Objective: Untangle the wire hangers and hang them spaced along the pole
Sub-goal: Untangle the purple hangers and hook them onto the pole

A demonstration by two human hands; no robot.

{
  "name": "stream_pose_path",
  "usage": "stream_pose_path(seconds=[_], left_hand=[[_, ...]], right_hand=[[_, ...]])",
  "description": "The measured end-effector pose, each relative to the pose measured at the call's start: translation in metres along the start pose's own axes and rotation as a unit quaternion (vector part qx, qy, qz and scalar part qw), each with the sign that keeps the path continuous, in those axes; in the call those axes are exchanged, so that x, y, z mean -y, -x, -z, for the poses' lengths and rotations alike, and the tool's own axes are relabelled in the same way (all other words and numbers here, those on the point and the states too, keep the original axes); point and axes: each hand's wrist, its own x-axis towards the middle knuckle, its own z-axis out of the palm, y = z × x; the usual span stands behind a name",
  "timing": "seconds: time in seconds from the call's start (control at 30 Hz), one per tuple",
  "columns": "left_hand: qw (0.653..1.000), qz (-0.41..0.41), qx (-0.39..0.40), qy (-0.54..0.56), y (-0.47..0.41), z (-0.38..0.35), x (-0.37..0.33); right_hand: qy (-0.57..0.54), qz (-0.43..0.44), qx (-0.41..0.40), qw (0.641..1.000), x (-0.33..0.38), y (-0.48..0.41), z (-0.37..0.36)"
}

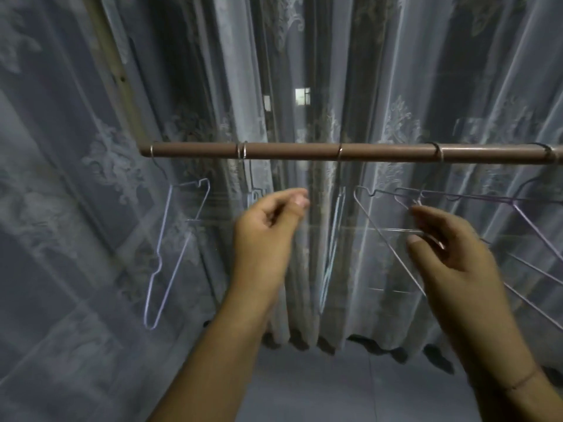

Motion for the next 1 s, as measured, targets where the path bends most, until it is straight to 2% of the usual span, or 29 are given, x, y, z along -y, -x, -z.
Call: stream_pose_path(seconds=[0.07, 0.2, 0.27, 0.37, 0.4, 0.5, 0.67, 1.0], left_hand=[[0.999, -0.006, -0.052, 0.006, -0.010, 0.026, 0.002], [0.993, 0.019, -0.109, -0.027, -0.035, 0.067, 0.021], [0.993, 0.083, -0.077, -0.039, -0.049, 0.079, 0.031], [0.975, 0.213, 0.052, -0.038, -0.064, 0.090, 0.046], [0.968, 0.234, 0.081, -0.038, -0.068, 0.092, 0.051], [0.968, 0.228, 0.106, -0.024, -0.078, 0.097, 0.061], [0.965, 0.236, 0.114, -0.005, -0.087, 0.101, 0.070], [0.972, 0.226, 0.058, 0.007, -0.106, 0.140, 0.070]], right_hand=[[-0.001, 0.040, 0.010, 0.999, 0.017, 0.008, -0.023], [-0.056, 0.009, 0.094, 0.994, 0.036, 0.010, -0.075], [-0.041, -0.020, 0.100, 0.994, 0.035, 0.005, -0.108], [-0.020, -0.064, 0.090, 0.994, 0.026, -0.005, -0.154], [-0.016, -0.077, 0.091, 0.993, 0.022, -0.009, -0.167], [-0.032, -0.099, 0.082, 0.991, 0.016, -0.017, -0.195], [-0.041, -0.112, 0.022, 0.993, 0.011, -0.021, -0.210], [-0.082, -0.161, -0.036, 0.983, 0.005, -0.032, -0.209]])
